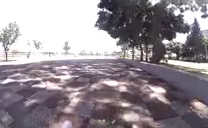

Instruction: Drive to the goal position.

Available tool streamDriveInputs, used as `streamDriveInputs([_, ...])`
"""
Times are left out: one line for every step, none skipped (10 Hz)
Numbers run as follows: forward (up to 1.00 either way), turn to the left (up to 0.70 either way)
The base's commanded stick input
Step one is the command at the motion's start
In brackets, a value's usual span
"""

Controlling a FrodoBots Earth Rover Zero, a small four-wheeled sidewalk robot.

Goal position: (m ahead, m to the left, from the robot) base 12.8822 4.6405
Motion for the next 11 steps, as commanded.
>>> streamDriveInputs([0.7, 0.0])
streamDriveInputs([0.7, 0.0])
streamDriveInputs([0.7, 0.0])
streamDriveInputs([0.7, 0.0])
streamDriveInputs([0.7, 0.0])
streamDriveInputs([0.7, 0.0])
streamDriveInputs([0.7, 0.0])
streamDriveInputs([0.7, 0.0])
streamDriveInputs([0.7, 0.0])
streamDriveInputs([0.7, 0.0])
streamDriveInputs([0.7, 0.0])
